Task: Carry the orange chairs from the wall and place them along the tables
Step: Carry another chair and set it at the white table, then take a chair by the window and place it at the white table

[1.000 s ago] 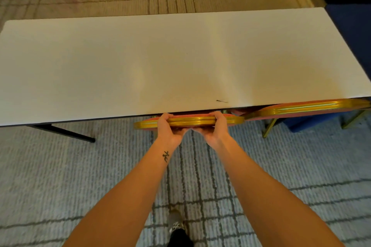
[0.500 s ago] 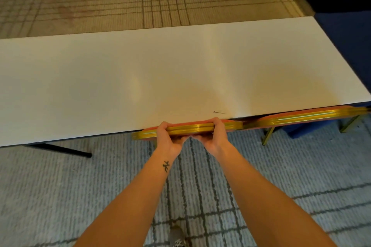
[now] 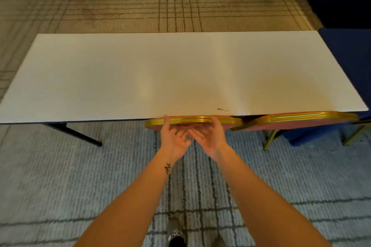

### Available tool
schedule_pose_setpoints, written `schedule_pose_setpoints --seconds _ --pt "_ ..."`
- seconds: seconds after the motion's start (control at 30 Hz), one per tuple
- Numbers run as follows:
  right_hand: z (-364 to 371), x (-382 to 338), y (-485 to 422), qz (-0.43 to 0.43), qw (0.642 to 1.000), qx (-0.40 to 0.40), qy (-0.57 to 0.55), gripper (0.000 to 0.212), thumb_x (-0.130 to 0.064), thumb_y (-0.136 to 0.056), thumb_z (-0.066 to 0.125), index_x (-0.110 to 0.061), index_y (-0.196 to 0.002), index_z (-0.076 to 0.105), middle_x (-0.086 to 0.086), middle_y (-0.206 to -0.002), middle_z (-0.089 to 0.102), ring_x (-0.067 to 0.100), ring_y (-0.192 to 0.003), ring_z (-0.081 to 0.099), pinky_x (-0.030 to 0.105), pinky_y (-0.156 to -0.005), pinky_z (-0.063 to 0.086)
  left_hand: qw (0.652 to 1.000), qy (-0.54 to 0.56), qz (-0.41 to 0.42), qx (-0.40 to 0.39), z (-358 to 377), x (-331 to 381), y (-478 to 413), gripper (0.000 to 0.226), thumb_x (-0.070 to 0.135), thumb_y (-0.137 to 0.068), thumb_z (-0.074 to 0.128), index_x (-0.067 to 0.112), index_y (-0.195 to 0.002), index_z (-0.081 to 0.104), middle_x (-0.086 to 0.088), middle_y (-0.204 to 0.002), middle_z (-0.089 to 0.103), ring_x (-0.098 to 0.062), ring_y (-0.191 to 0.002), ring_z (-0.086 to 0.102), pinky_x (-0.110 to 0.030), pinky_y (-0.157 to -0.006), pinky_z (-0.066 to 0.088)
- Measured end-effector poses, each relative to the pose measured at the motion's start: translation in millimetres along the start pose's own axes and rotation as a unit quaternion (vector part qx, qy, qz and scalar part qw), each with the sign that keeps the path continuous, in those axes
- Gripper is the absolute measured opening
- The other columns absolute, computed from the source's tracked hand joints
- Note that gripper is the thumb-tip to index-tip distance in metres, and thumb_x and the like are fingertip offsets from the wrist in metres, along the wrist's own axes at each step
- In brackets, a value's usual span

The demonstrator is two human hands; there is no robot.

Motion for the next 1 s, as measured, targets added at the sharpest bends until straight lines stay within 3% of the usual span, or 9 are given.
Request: schedule_pose_setpoints --seconds 0.1,0.23,0.4,0.57,0.8,1.0 --pt "9.7 3.0 16.1 0.024 0.999 -0.022 0.038 0.064 -0.043 -0.103 0.051 0.006 -0.143 0.042 0.029 -0.132 0.059 0.042 -0.116 0.063 0.045 -0.087 0.057 1.000 -0.017 0.021 0.000 8.2 1.0 29.8 0.087 0.065 -0.092 0.057 0.010 -0.156 0.033 -0.015 -0.153 0.047 -0.032 -0.137 0.049 -0.046 -0.114 0.040" --pt "25.3 8.3 45.8 0.042 0.995 -0.071 0.059 0.061 -0.038 -0.106 0.047 0.004 -0.148 0.036 0.029 -0.137 0.056 0.040 -0.117 0.063 0.045 -0.086 0.056 0.996 0.000 0.083 -0.010 8.4 10.8 70.8 0.076 0.060 -0.098 0.050 0.012 -0.155 0.036 -0.012 -0.148 0.053 -0.030 -0.135 0.050 -0.043 -0.115 0.037" --pt "22.8 31.6 100.0 0.087 0.977 -0.137 0.139 0.048 -0.034 -0.107 0.046 0.001 -0.139 0.045 0.027 -0.130 0.062 0.041 -0.115 0.065 0.050 -0.099 0.053 0.977 0.121 0.176 -0.012 -31.0 -7.5 134.6 0.070 0.057 -0.100 0.049 0.009 -0.150 0.044 -0.014 -0.143 0.059 -0.034 -0.134 0.051 -0.048 -0.118 0.035" --pt "15.0 57.5 141.5 0.121 0.953 -0.192 0.203 0.047 -0.035 -0.106 0.048 -0.006 -0.143 0.044 0.024 -0.130 0.062 0.041 -0.114 0.066 0.049 -0.096 0.055 0.951 0.200 0.236 -0.008 -66.6 -39.1 194.4 0.073 0.056 -0.101 0.049 0.005 -0.152 0.040 -0.015 -0.144 0.057 -0.034 -0.134 0.052 -0.049 -0.117 0.037" --pt "32.7 154.2 230.8 0.151 0.886 -0.290 0.329 0.038 -0.037 -0.106 0.047 -0.009 -0.131 0.054 0.021 -0.129 0.064 0.037 -0.114 0.067 0.046 -0.091 0.057 0.897 0.271 0.349 0.027 -158.5 -54.6 315.7 0.069 0.055 -0.100 0.050 0.006 -0.149 0.045 -0.016 -0.142 0.059 -0.033 -0.133 0.054 -0.051 -0.117 0.036" --pt "10.4 284.4 349.4 0.201 0.803 -0.376 0.415 0.036 -0.033 -0.104 0.050 -0.008 -0.128 0.059 0.013 -0.112 0.074 0.031 -0.107 0.071 0.048 -0.105 0.050 0.827 0.330 0.451 0.068 -273.5 -99.2 451.8 0.069 0.057 -0.098 0.049 0.006 -0.146 0.048 -0.014 -0.137 0.064 -0.032 -0.133 0.054 -0.052 -0.115 0.038"
Point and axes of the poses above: each hand's wrist, its own y-axis away from the middle knuckle, its own z-axis out of the palm, x = y × z, the point moved 9 cm from there along -y, towards the middle knuckle
